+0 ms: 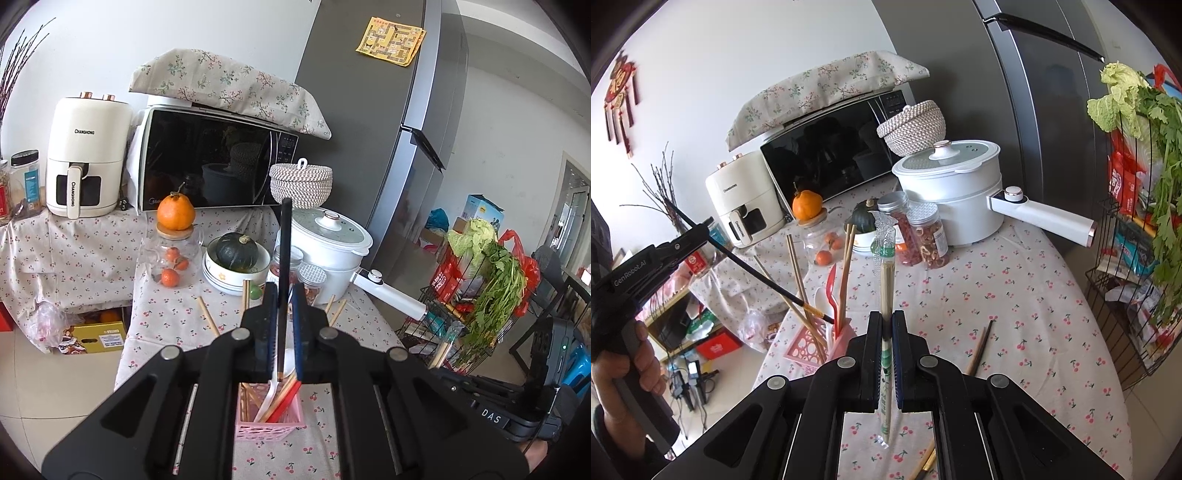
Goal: Organize utensils
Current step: 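Lower the chopsticks into the basket, opening the left tool then the right tool, then move both tools to the last wooden and black chopsticks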
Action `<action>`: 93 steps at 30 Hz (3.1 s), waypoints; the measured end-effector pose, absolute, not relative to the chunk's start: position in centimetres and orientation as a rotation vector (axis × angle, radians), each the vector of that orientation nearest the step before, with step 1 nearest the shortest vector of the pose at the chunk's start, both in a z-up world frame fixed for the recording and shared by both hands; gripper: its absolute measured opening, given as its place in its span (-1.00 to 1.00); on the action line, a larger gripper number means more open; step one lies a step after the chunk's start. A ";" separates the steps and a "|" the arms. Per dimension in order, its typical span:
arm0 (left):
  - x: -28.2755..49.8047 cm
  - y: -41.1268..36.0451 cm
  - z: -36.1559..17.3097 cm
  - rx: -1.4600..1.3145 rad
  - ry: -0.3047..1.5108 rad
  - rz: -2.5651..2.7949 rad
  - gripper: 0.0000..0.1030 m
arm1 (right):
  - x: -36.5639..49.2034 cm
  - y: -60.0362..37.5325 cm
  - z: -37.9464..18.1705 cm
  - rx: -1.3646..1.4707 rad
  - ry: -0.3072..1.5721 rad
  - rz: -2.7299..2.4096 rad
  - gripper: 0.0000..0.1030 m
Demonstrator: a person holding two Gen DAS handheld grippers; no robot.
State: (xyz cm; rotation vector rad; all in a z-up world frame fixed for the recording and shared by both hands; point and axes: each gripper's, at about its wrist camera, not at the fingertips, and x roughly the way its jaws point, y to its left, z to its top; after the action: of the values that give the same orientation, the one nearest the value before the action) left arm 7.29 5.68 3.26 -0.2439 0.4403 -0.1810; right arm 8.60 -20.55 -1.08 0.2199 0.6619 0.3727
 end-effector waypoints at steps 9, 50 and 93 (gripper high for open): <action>7.0 4.4 3.0 -0.153 0.433 -0.179 -1.00 | 8.7 -20.5 -1.2 0.219 0.666 0.375 -0.90; 3.0 11.1 -4.7 -0.238 0.856 -0.093 0.98 | 11.2 -7.6 0.2 0.058 0.421 0.498 -0.89; 3.8 -0.2 -9.3 -0.023 1.033 -0.186 0.99 | 16.2 -23.6 -14.9 0.037 1.178 0.057 1.00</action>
State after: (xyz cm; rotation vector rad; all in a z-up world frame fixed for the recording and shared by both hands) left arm 3.81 -0.25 -9.29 -0.0227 1.0328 -0.1863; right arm 16.18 -23.64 -14.94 0.0365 1.1782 0.0574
